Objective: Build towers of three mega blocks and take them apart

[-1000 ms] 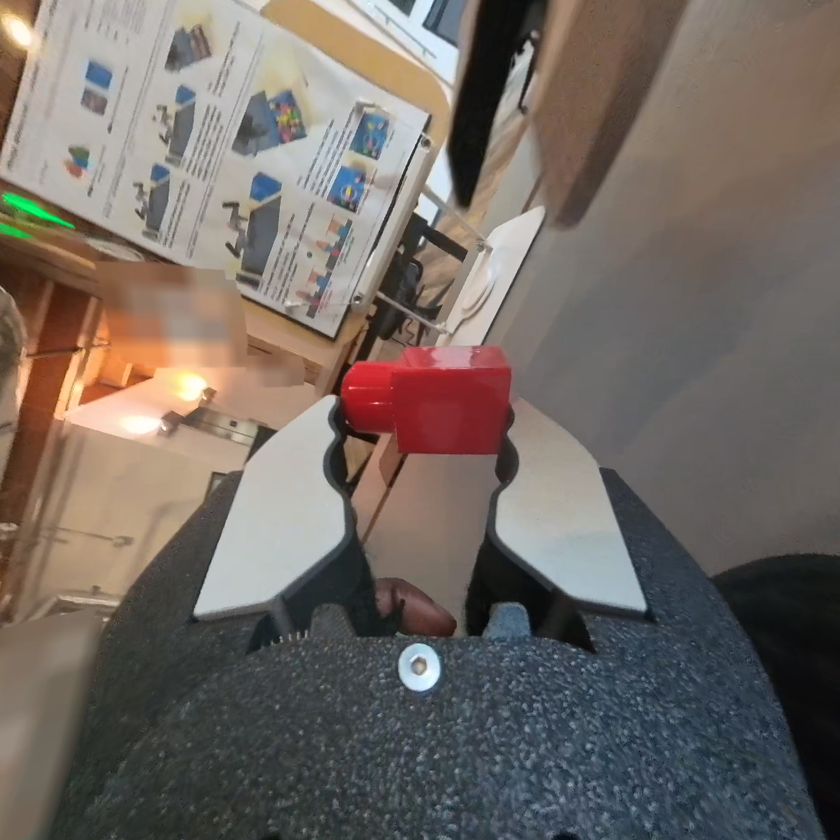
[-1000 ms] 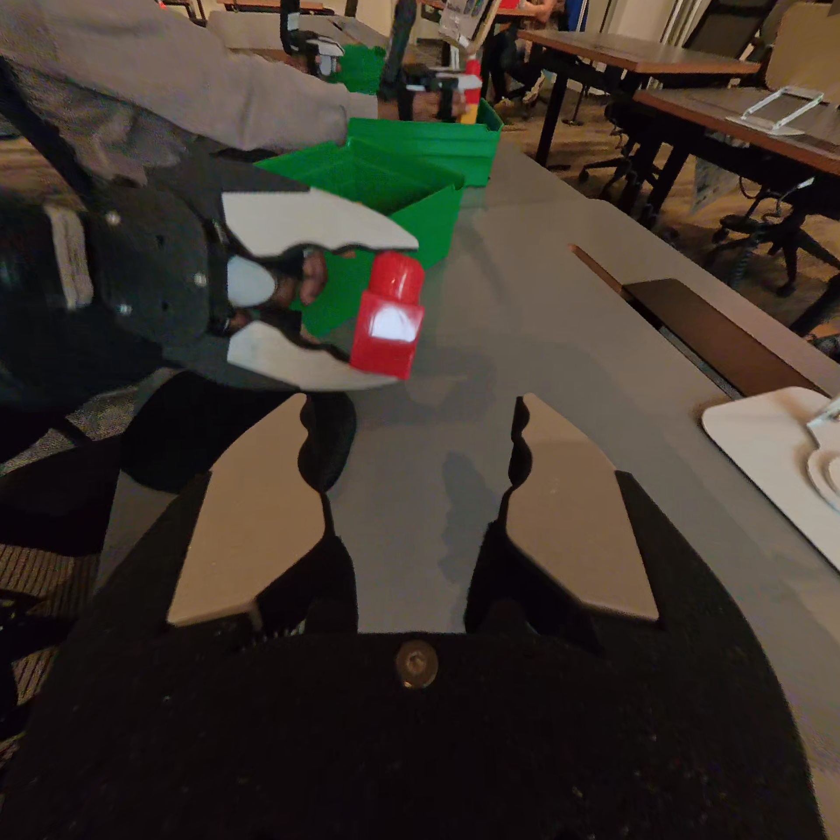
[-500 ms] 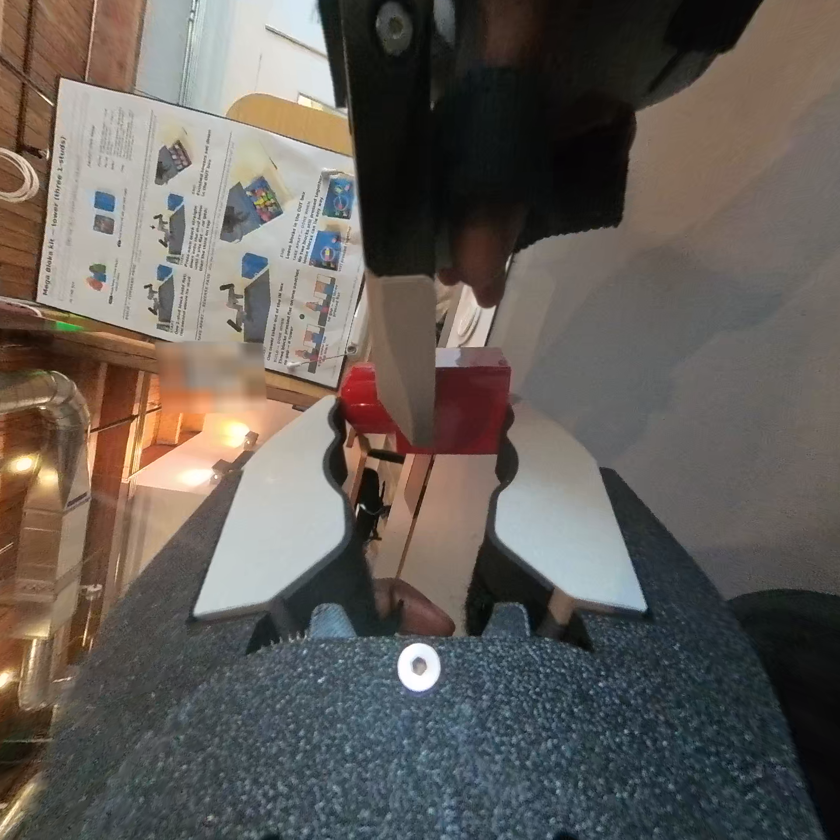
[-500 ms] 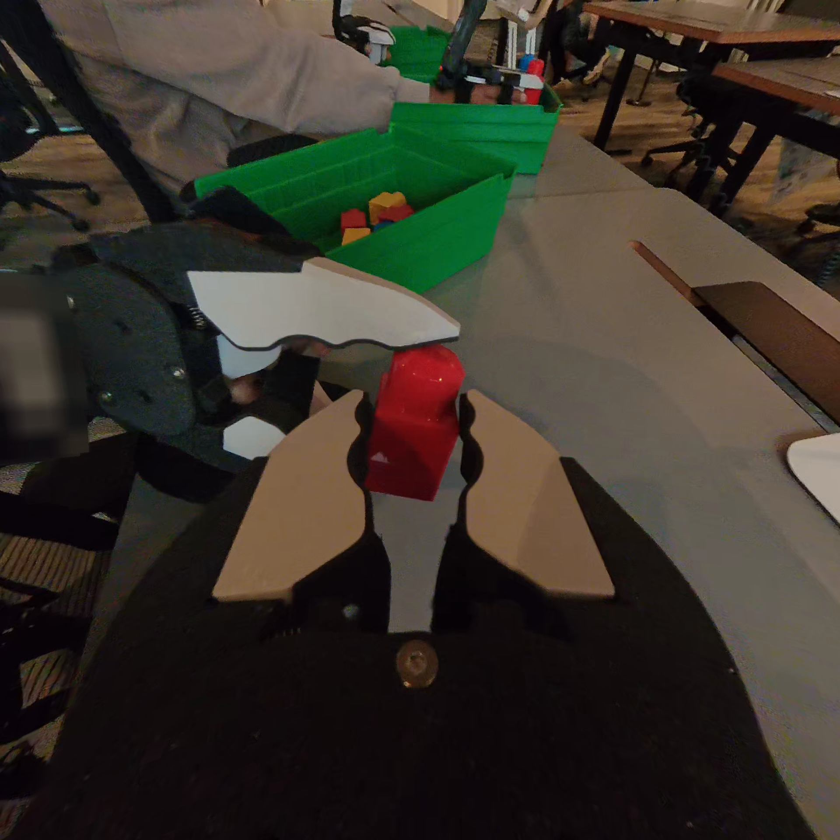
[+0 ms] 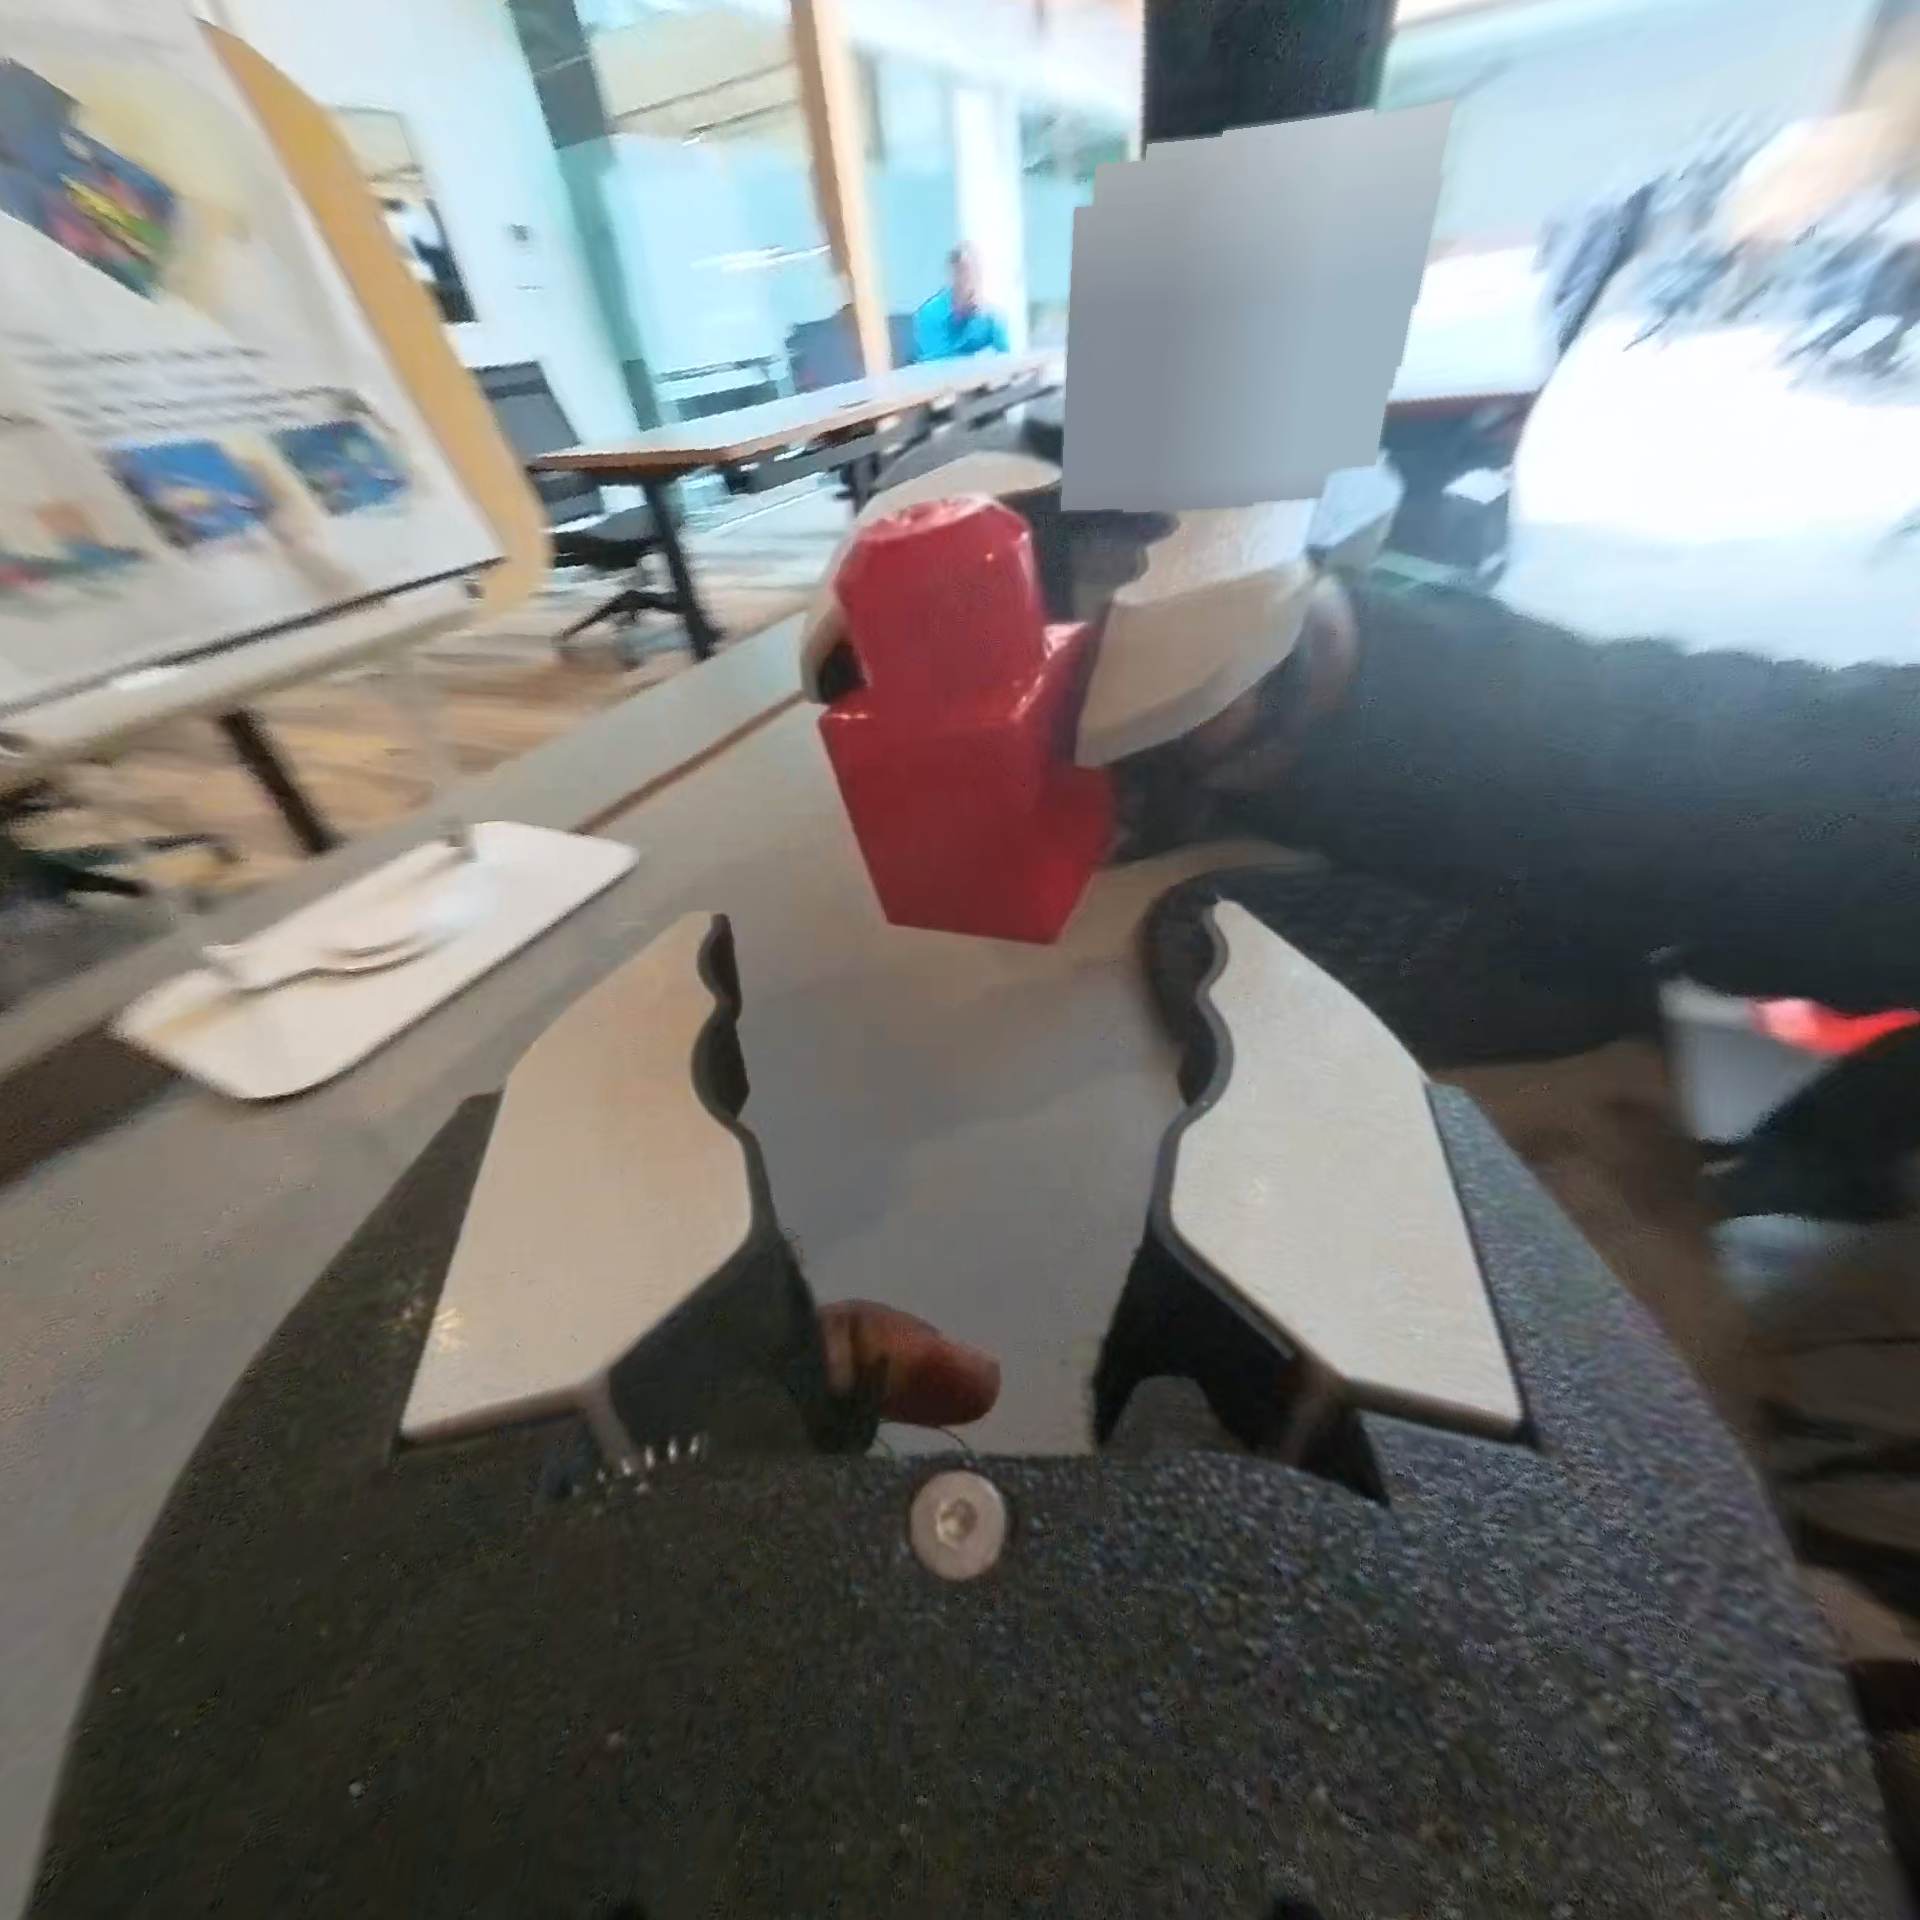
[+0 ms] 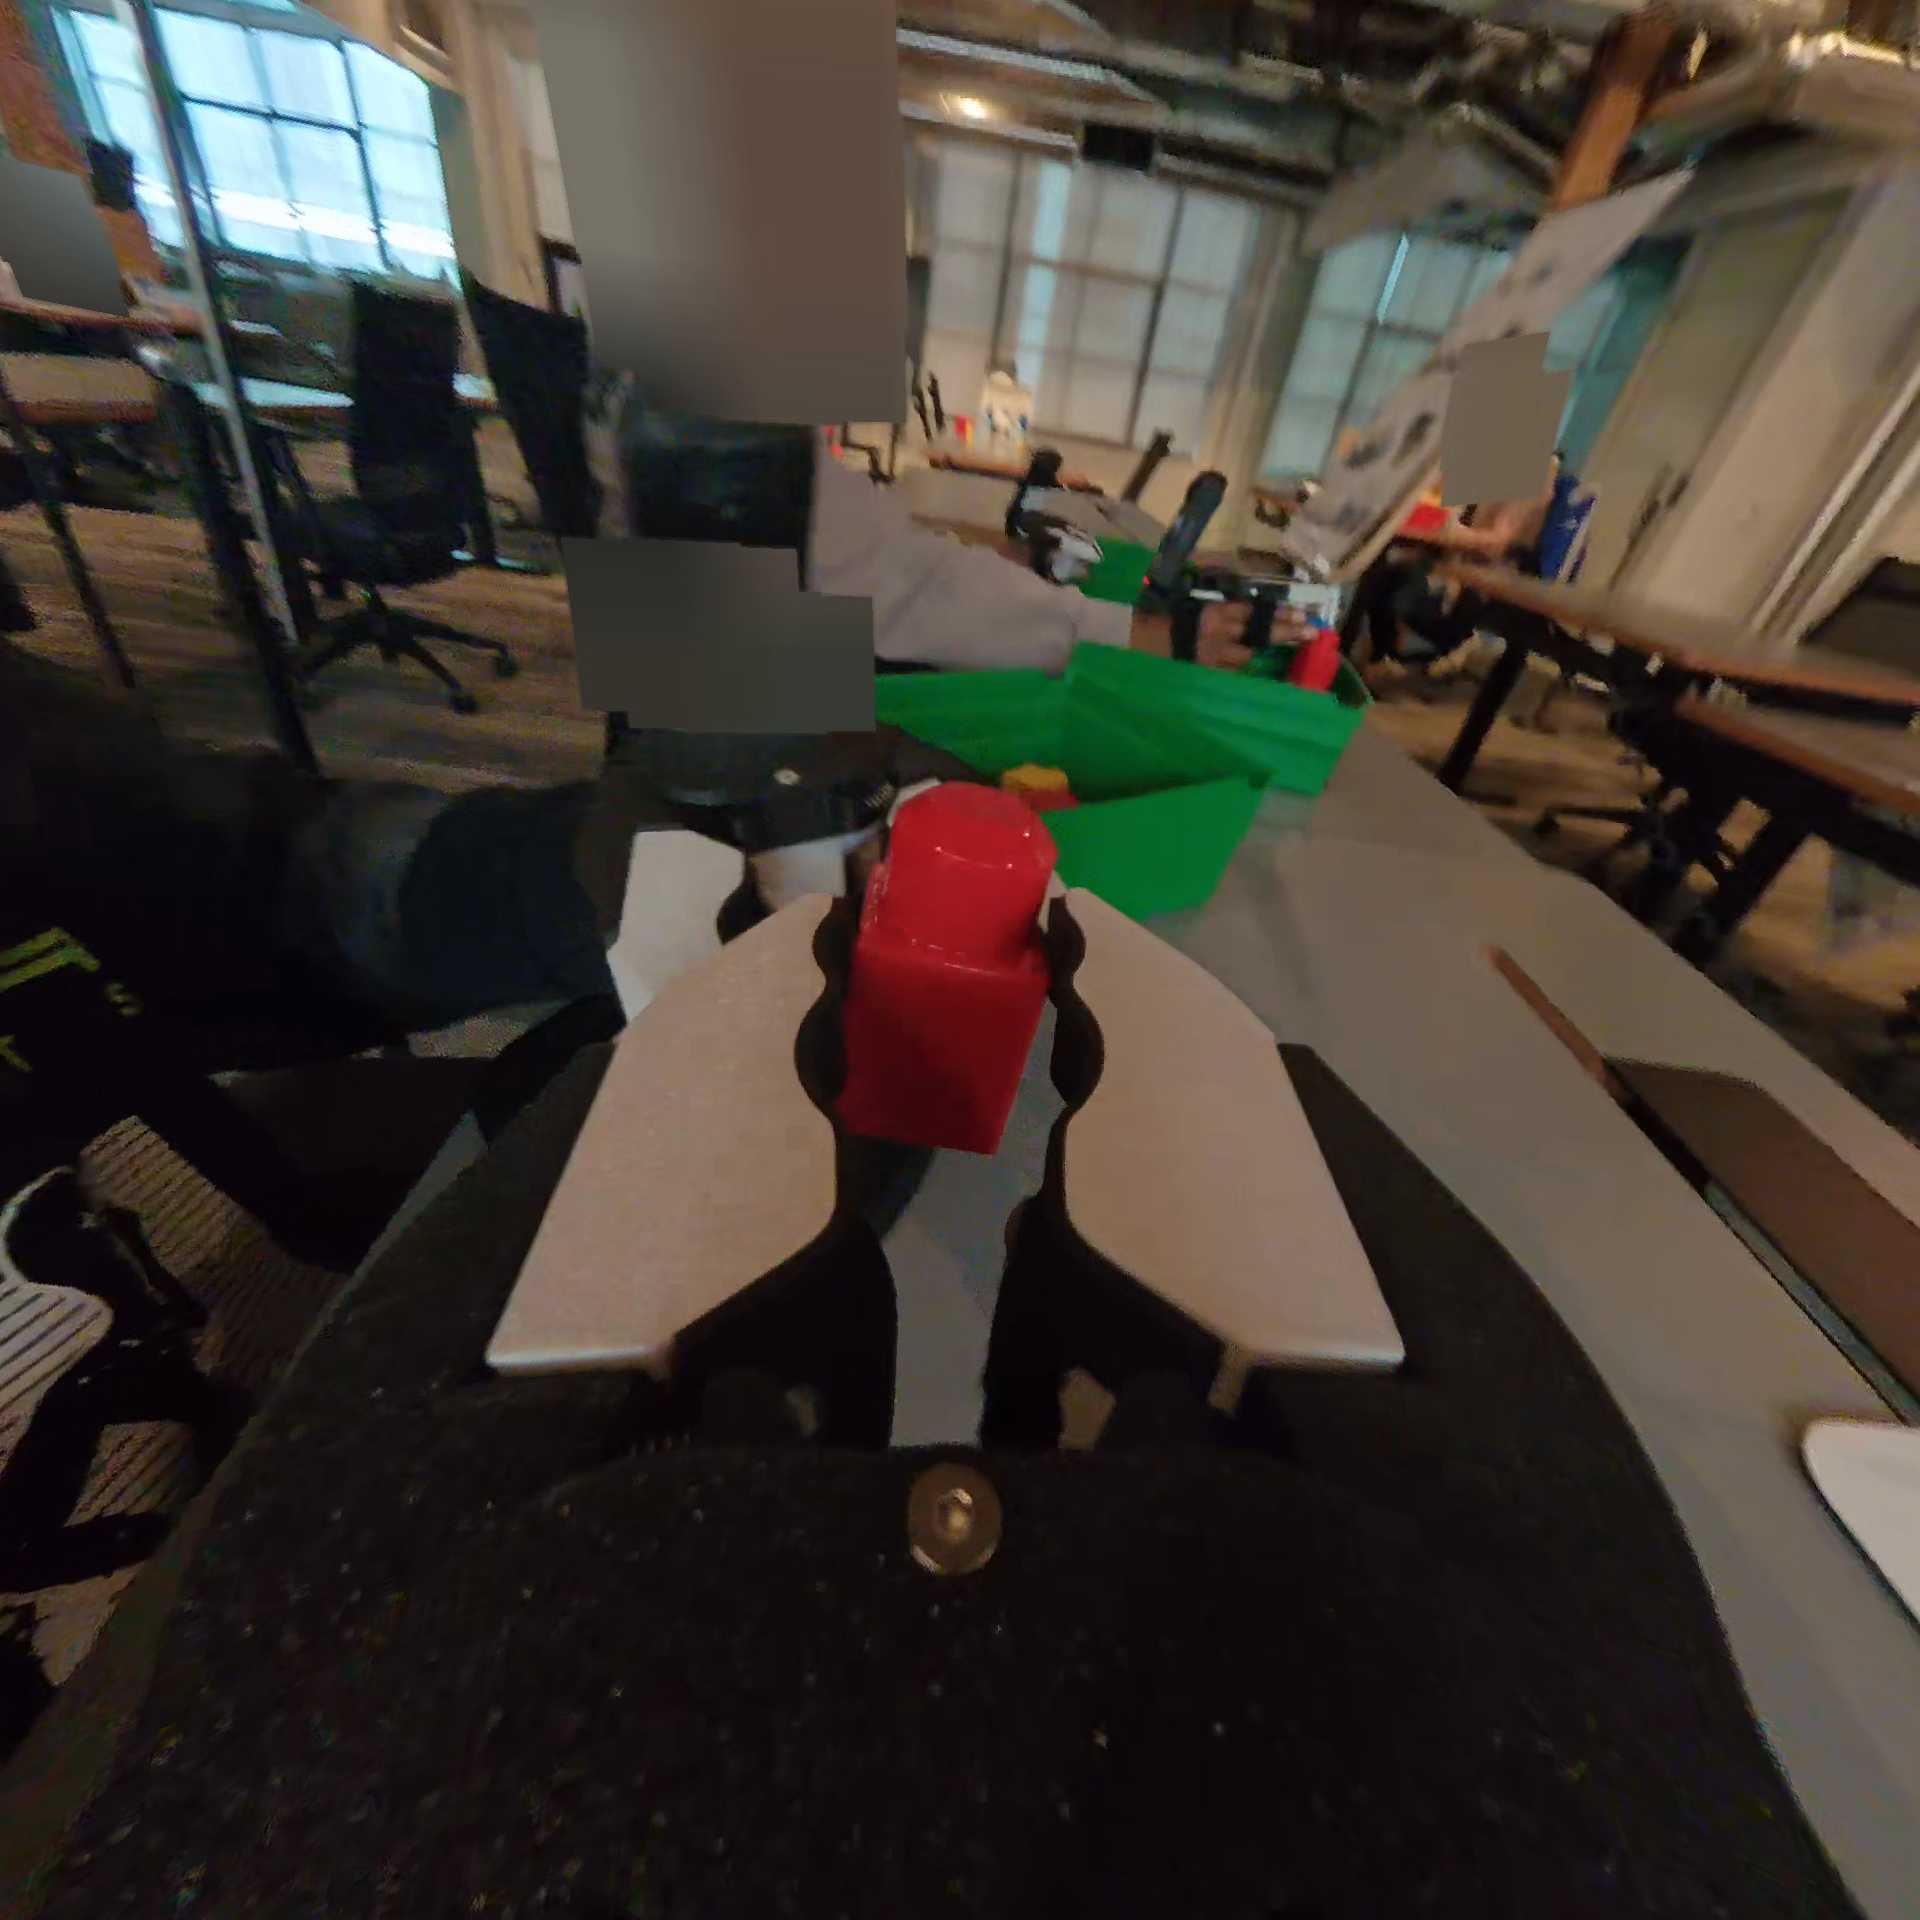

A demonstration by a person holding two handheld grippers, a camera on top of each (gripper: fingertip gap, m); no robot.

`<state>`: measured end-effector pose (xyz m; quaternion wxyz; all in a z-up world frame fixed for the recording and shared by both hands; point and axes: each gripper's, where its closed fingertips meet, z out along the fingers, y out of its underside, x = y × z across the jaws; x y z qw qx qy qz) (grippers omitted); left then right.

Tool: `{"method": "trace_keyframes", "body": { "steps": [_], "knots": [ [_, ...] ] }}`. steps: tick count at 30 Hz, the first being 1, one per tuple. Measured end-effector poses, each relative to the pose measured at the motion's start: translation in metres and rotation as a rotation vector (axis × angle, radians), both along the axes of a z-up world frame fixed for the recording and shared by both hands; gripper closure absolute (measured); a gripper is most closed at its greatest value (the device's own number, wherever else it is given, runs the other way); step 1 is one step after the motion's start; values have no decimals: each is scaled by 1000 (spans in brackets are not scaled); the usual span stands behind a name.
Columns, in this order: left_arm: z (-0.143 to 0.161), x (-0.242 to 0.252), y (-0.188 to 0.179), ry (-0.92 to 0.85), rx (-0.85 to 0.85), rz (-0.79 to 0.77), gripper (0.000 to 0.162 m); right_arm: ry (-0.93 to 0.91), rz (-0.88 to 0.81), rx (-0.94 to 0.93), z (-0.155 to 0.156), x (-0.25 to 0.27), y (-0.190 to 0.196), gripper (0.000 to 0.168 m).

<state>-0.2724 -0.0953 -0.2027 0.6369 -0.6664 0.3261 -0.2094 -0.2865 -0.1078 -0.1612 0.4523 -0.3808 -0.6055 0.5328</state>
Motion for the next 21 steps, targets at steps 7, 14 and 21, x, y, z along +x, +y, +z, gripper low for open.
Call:
{"method": "trace_keyframes", "body": {
  "steps": [7,14,21],
  "knots": [
    [8,24,-14,-221,-90,-233,100,25,96,-28,-1,7,-13,132],
    [7,26,-20,-256,-88,-319,127,-30,124,12,-10,9,-20,132],
    [-9,27,-19,-199,-109,-320,127,-533,132,212,-27,19,-15,105]
  ]
}}
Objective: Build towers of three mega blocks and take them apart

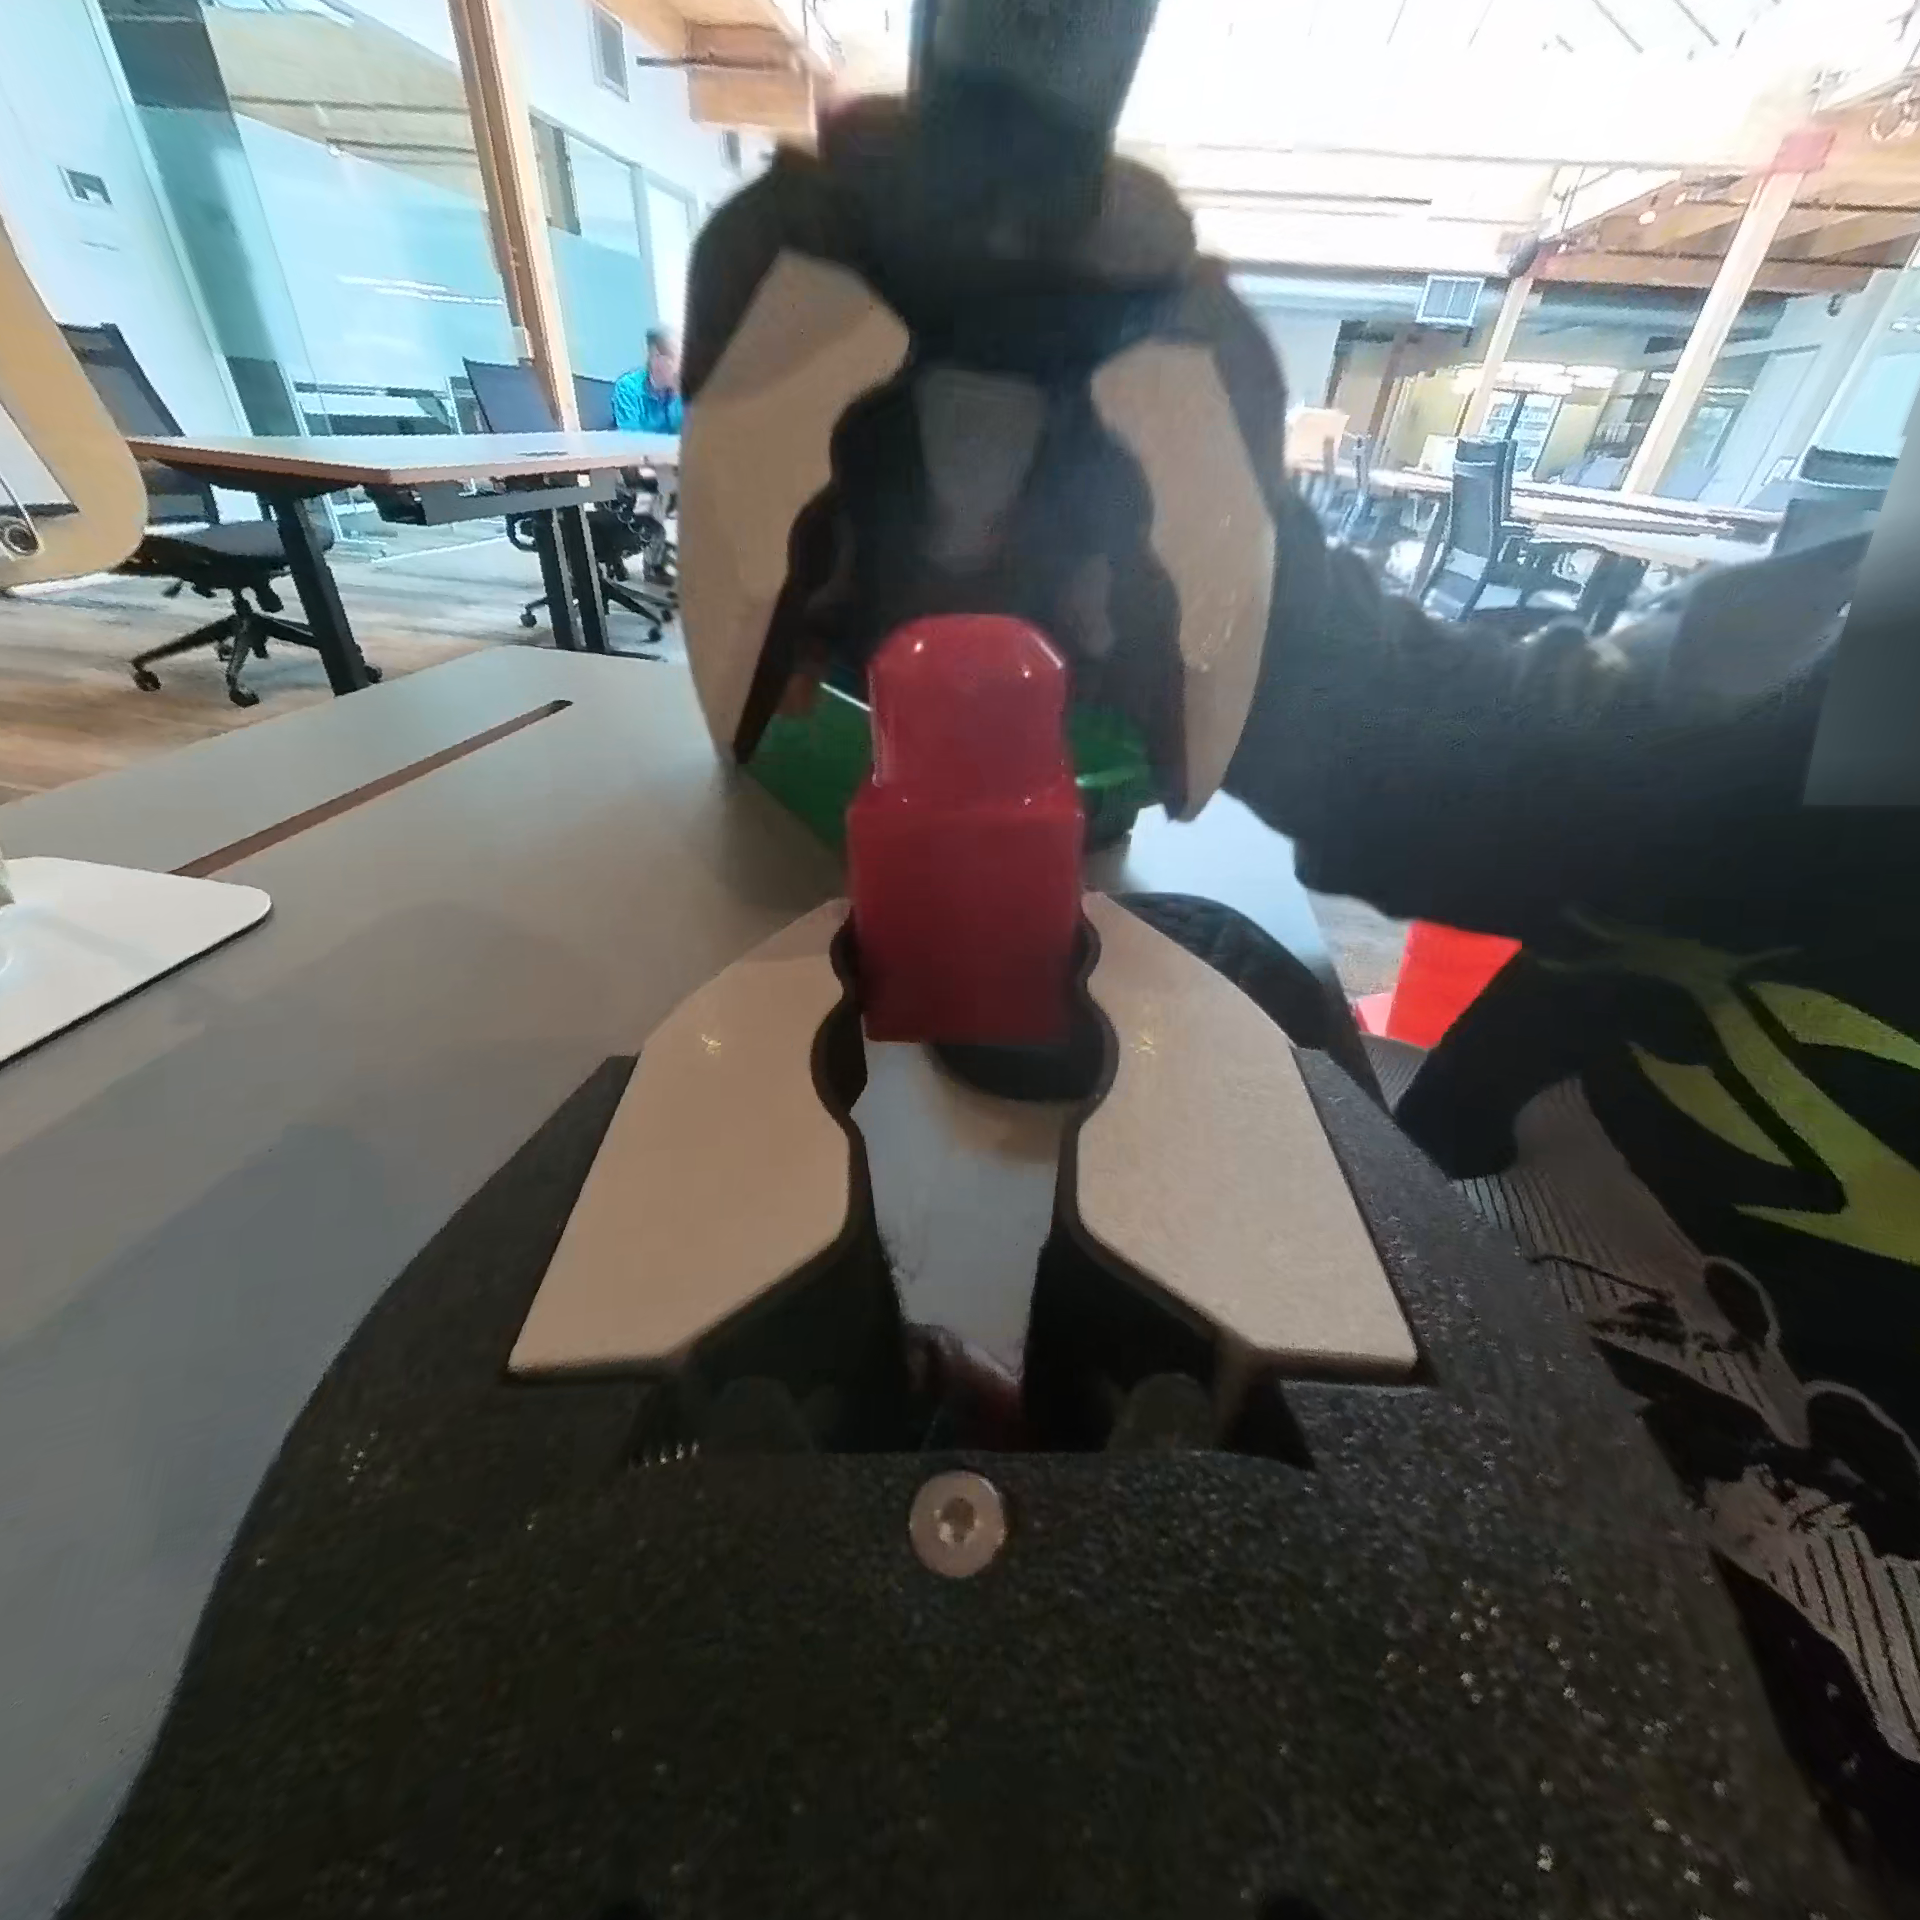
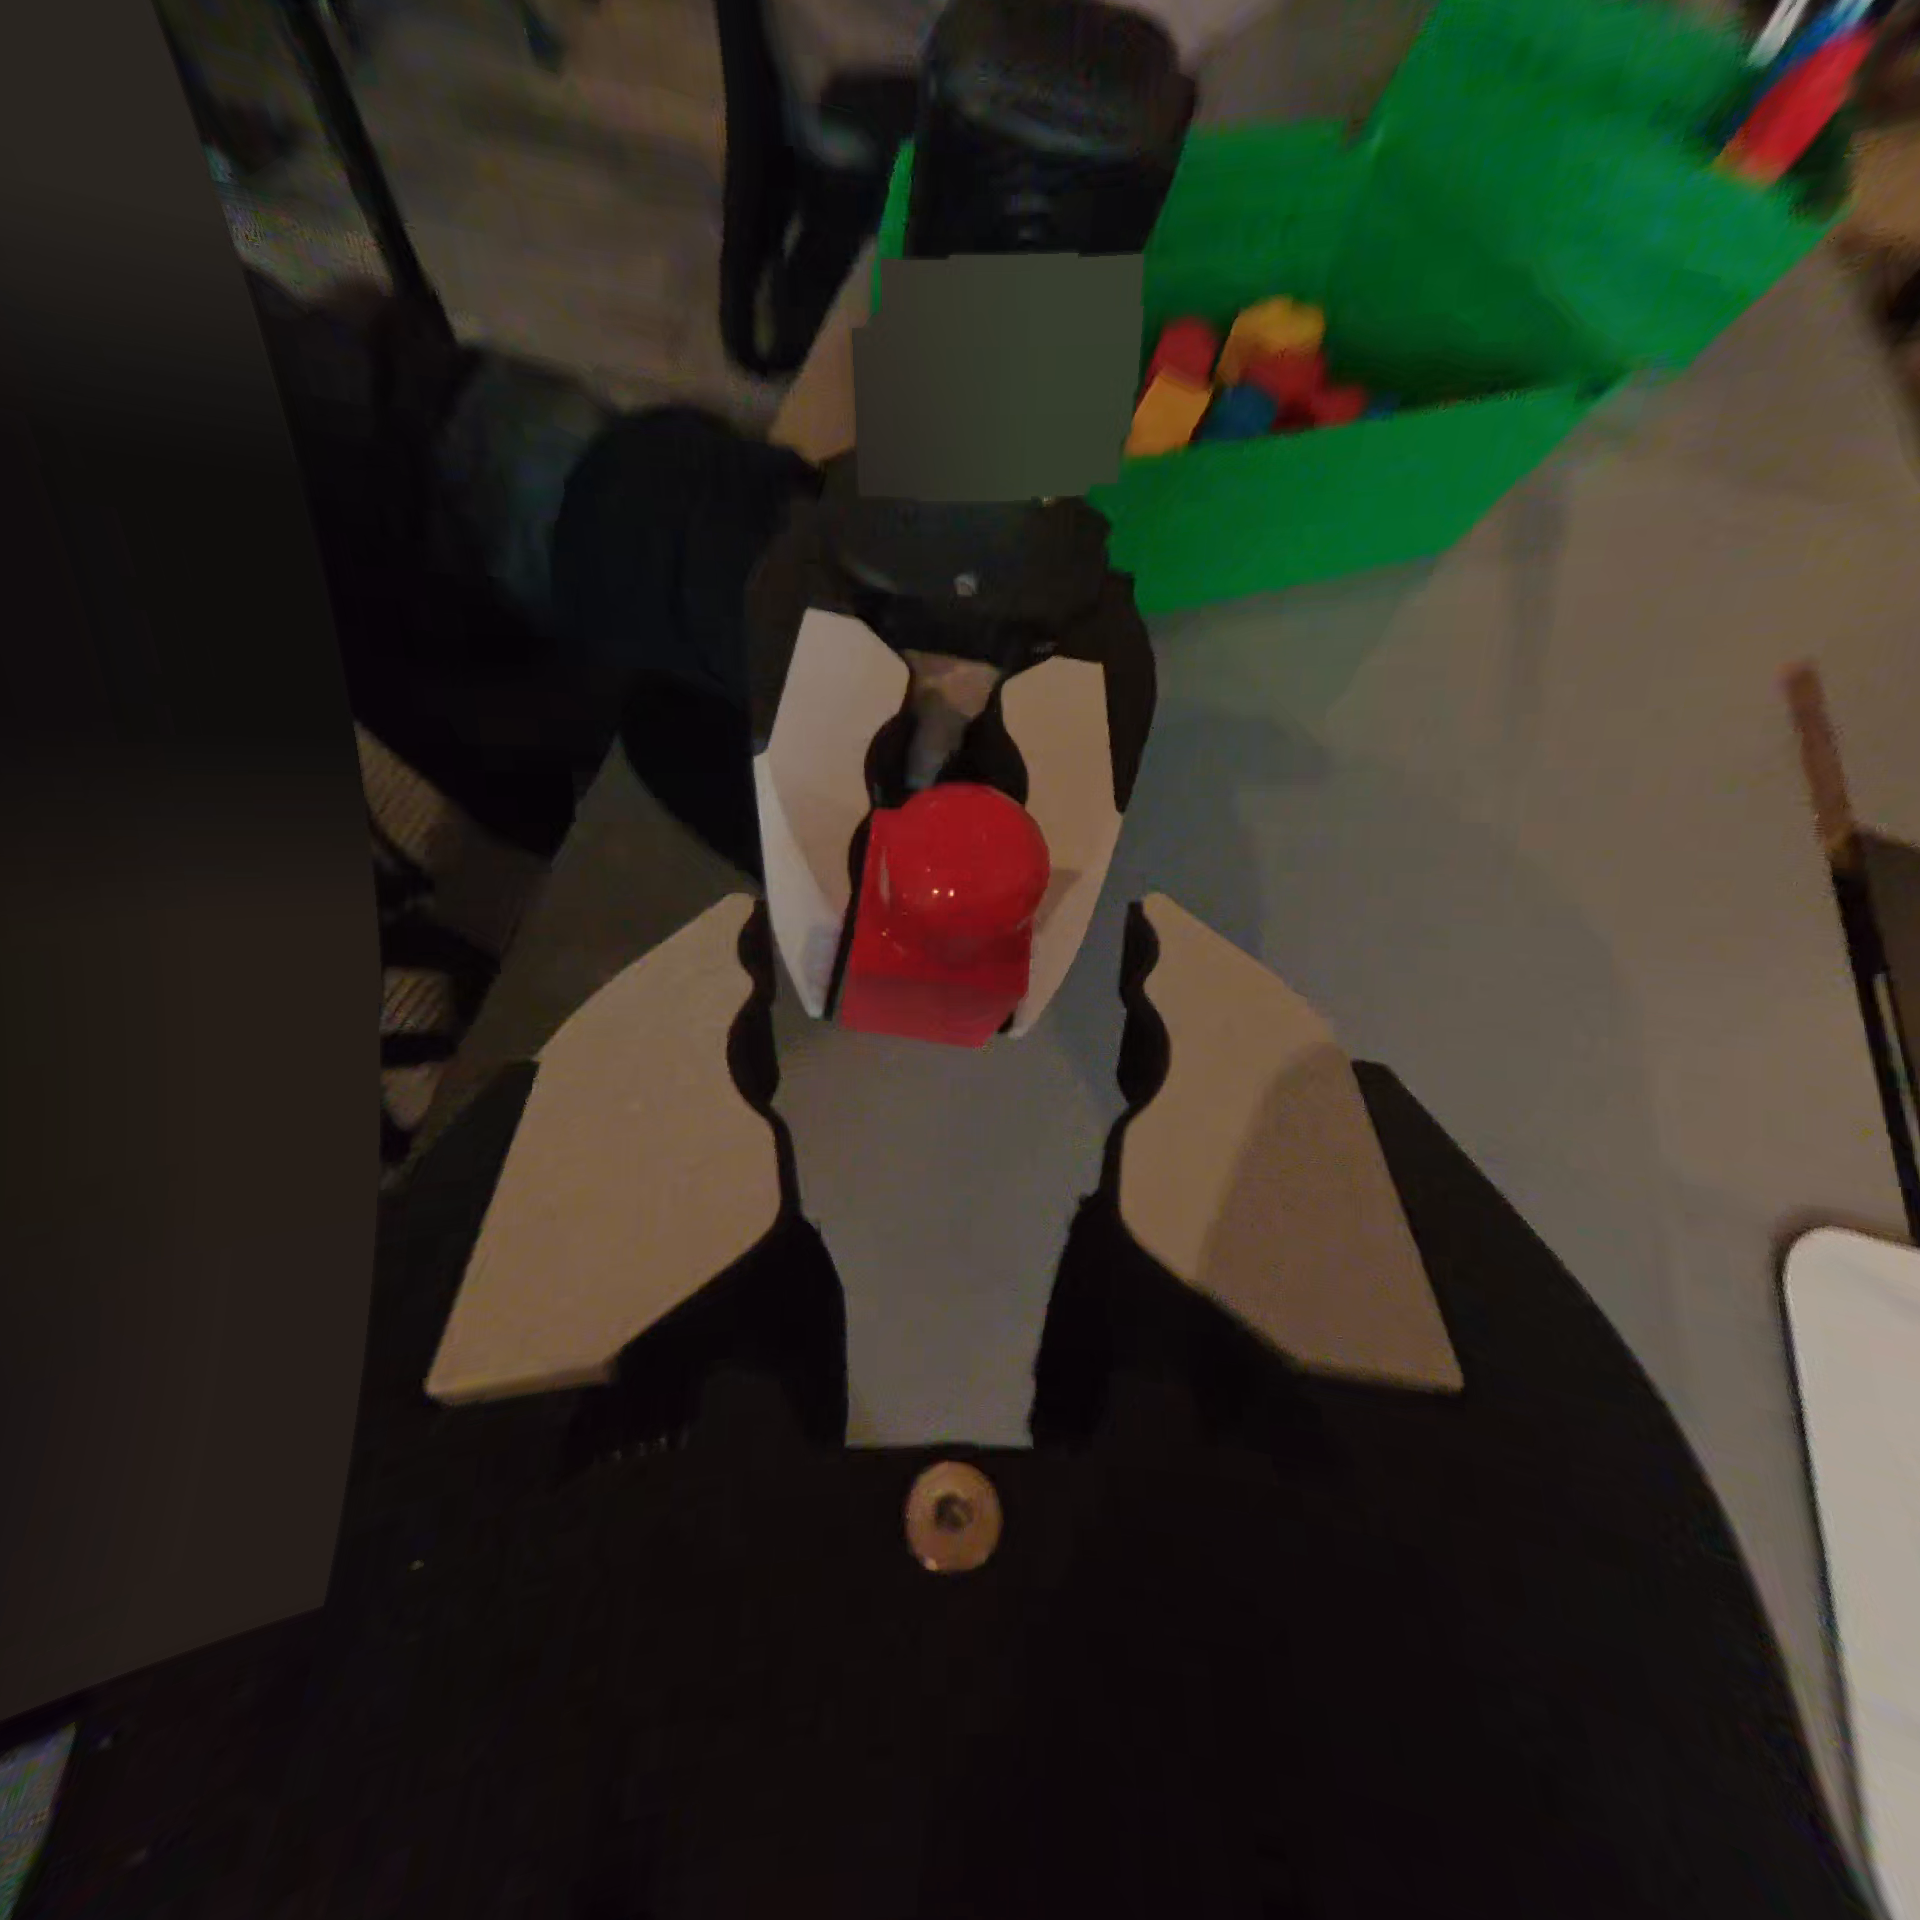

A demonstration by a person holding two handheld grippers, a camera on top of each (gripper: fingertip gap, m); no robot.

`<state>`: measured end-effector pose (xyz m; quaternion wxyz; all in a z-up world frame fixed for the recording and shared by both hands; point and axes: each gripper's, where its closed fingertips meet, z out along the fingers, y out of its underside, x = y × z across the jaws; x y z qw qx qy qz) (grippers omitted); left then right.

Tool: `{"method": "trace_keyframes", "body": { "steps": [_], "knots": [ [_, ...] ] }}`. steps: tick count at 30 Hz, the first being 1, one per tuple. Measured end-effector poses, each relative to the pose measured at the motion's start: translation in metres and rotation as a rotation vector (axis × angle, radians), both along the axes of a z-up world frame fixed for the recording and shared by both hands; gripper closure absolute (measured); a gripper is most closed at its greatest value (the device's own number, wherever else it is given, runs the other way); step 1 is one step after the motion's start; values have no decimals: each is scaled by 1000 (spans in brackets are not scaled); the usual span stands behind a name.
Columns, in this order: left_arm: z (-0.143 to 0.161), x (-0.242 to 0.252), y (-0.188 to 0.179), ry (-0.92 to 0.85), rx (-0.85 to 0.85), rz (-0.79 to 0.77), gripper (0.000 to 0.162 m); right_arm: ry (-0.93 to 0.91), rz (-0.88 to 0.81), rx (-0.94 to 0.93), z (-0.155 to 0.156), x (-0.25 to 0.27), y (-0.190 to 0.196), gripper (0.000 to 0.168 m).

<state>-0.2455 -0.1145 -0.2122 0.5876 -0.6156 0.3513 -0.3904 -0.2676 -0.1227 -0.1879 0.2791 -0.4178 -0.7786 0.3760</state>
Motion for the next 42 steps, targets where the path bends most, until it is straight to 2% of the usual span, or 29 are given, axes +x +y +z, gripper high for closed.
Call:
{"method": "trace_keyframes", "body": {
  "steps": [2,5,9,13,17,21,34,42],
  "knots": [
    [-3,1,0,10,-1,-3,127,-145,17,57,0,3,-3,106],
    [-6,2,0,29,0,-7,127,-316,22,143,-5,3,-5,117],
    [-9,5,-2,49,-5,-23,127,-421,28,232,-15,-1,-6,132],
    [-11,2,-1,40,-17,-2,126,-428,-2,244,-17,-3,-3,135],
    [-22,-14,2,43,-44,28,87,-427,-33,250,-22,0,7,135],
    [-32,-31,-1,49,-57,11,74,-432,-64,253,-35,5,18,135],
    [-34,-49,-14,-6,-25,-50,68,-485,-87,270,-115,18,44,135],
    [-41,-45,-14,42,-32,-53,69,-545,-108,285,-137,27,50,135]
  ]
}}
